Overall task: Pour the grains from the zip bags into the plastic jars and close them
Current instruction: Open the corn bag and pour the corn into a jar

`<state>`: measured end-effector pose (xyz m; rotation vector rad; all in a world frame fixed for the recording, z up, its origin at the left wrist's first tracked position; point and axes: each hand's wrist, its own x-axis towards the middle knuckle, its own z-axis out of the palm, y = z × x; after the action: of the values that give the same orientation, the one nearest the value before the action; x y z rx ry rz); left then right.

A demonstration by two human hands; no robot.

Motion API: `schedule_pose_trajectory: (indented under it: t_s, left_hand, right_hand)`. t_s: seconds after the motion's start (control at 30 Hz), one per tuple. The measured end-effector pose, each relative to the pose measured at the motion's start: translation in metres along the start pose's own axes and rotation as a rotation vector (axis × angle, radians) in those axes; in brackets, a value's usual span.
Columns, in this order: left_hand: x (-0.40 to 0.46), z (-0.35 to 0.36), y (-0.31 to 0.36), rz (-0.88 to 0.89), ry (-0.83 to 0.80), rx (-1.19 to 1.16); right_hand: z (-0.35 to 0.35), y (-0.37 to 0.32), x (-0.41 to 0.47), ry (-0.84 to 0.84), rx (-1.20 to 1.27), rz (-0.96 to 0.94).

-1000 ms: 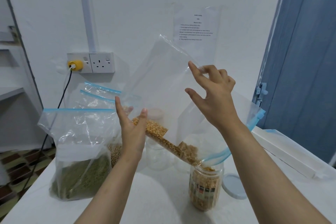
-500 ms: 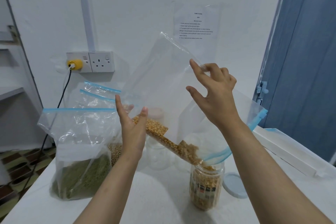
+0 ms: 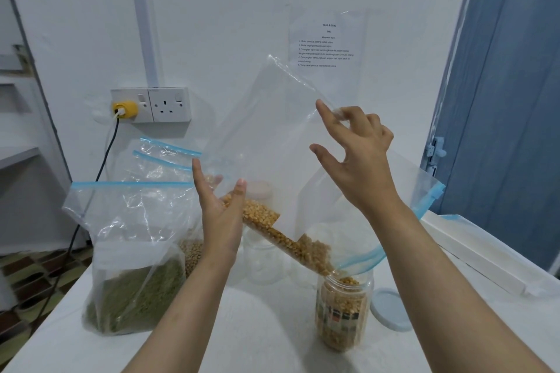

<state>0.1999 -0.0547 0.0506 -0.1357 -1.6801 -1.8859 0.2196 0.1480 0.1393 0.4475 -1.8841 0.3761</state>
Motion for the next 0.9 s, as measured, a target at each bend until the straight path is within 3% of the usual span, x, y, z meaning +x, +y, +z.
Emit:
schedule_pose_trajectory:
  t_s: [0.9]
  left_hand:
    - [-0.0011,0.0016,0.0102,-0.009,-0.013,-0.018]
  right_hand:
    - [-0.0013,0.001,0.0021,-0.003,0.004,0.032]
